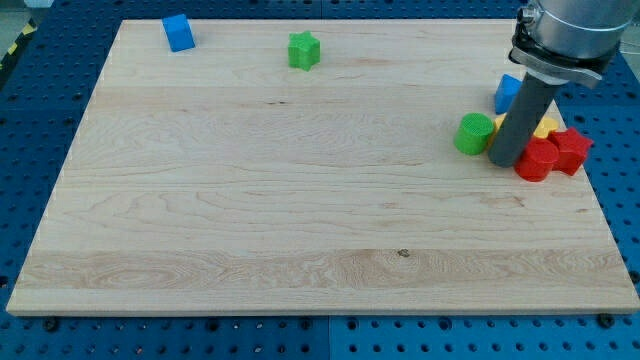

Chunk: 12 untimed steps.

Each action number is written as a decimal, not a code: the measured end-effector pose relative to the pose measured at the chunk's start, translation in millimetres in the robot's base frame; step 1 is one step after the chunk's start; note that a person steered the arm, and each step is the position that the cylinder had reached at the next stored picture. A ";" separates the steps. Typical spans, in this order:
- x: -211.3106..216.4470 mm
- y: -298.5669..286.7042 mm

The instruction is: Put the green circle at the top center

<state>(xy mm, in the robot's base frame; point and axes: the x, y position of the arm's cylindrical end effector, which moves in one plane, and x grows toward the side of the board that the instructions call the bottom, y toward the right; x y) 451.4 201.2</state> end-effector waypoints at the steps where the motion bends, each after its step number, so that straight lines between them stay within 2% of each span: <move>1: -0.2 -39.6; 2: -11.2 -69.0; 3: 0.0 -53.3; 4: 32.0 -20.3; 5: 6.0 -4.0; 7: -45.5 -51.2; 10: -63.0 -37.6; 12: -112.0 -104.6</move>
<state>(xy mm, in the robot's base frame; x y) 339.3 96.6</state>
